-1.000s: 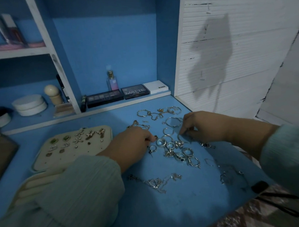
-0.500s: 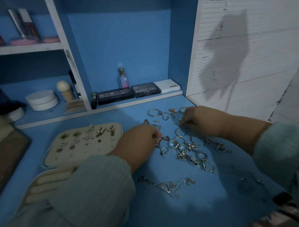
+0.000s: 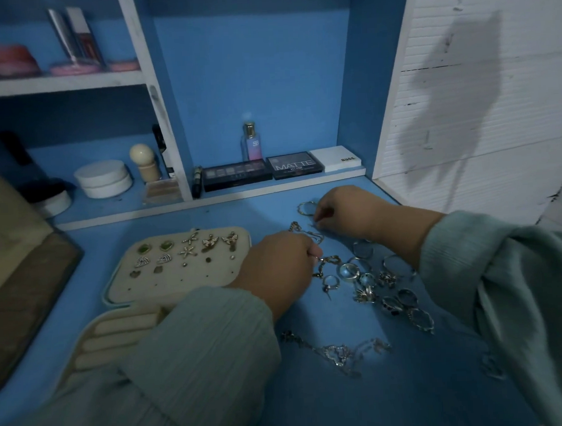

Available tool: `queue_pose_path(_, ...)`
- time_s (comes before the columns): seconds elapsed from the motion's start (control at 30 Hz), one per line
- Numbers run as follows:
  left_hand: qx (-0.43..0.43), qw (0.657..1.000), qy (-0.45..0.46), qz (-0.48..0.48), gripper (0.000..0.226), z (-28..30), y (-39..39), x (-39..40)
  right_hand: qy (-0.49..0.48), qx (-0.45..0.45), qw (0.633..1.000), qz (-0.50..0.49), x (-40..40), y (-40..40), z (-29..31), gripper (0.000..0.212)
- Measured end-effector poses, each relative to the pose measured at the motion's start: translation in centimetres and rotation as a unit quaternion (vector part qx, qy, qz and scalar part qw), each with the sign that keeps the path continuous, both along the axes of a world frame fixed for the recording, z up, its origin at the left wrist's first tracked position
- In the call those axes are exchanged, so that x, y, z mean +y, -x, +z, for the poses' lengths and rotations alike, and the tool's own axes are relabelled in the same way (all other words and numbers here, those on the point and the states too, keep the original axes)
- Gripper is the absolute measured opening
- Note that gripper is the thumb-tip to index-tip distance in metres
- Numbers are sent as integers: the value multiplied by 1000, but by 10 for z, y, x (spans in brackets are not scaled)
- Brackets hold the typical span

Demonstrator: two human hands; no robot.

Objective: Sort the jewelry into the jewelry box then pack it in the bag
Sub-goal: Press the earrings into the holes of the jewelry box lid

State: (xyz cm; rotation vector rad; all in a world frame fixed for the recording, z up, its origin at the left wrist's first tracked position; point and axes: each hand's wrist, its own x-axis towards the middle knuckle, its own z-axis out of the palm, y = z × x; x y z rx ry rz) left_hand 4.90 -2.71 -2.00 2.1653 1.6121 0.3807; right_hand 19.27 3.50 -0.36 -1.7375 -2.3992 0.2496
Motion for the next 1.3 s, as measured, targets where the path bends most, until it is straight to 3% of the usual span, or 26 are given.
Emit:
queue_pose_path(0.43,-15,1000,-6,-14,26,9,-1,-4,-33,35,999,-17,-2,-3,-5,19)
queue_pose_path(0.57,-43,999,-22,13,25,27,2,0,-35,115,992,-26,-11,-1,6,14)
queue_pose_path(0.67,-52,998,-23,23,22,43,9,0,15,192,981,-37,-18,8,15,8)
queue_pose_path(0.87,-97,993,-35,59,8,52,52,-11,117,331,936,-34,-31,40,19,18)
queue_pose_path(0.93,-123,989,-36,70,14,49,71,-15,148,356,923,-24,-35,54,16,21)
queue_pose_path(1.1,-174,981,-34,77,25,35,105,-28,145,340,929,-6,-37,83,8,25)
queue_pose_path(1.3,-220,968,-27,122,21,21,116,-31,122,330,935,-27,-41,93,8,23)
